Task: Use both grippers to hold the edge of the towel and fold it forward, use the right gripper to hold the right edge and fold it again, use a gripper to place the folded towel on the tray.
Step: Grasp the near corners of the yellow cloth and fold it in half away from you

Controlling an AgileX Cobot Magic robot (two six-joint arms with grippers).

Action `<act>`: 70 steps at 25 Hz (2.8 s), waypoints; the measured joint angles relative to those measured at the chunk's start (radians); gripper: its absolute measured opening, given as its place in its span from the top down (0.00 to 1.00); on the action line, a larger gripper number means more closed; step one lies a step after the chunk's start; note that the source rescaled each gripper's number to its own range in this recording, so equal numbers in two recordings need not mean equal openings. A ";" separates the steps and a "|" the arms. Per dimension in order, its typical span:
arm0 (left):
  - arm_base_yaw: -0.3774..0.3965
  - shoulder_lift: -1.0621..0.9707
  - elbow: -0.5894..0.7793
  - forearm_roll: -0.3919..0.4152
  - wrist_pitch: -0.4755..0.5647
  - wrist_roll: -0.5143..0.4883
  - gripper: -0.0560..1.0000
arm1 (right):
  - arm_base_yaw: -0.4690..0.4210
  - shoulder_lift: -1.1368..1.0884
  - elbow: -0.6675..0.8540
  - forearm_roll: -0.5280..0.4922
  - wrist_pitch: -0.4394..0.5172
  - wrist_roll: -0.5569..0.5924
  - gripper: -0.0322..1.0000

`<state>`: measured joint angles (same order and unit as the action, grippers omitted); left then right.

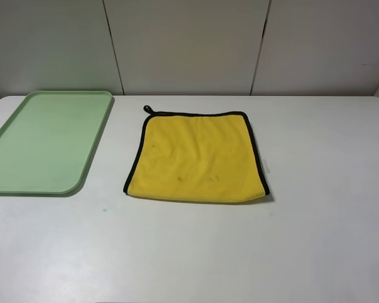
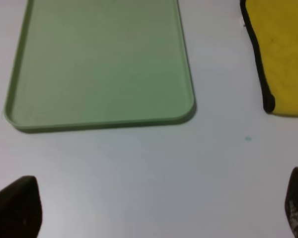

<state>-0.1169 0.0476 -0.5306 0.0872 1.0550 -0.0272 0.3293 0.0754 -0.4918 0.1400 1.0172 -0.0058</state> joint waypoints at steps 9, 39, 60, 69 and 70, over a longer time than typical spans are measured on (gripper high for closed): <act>-0.024 0.192 -0.086 -0.001 -0.020 0.128 0.02 | 0.000 0.252 -0.011 0.023 0.001 -0.118 0.00; -0.183 0.711 -0.088 0.002 -0.422 0.502 0.03 | 0.000 0.732 -0.111 0.164 -0.231 -0.934 0.00; -0.231 1.105 -0.088 0.003 -0.709 0.942 0.03 | 0.000 1.073 -0.111 0.028 -0.498 -1.073 0.00; -0.310 1.257 -0.088 0.002 -0.834 1.068 0.03 | 0.000 1.211 -0.111 -0.006 -0.599 -1.074 0.00; -0.310 1.270 -0.088 0.002 -0.843 1.076 0.03 | 0.000 1.220 -0.111 -0.007 -0.607 -1.074 0.00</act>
<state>-0.4272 1.3179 -0.6188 0.0892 0.2120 1.0486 0.3293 1.2955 -0.6027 0.1330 0.4097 -1.0796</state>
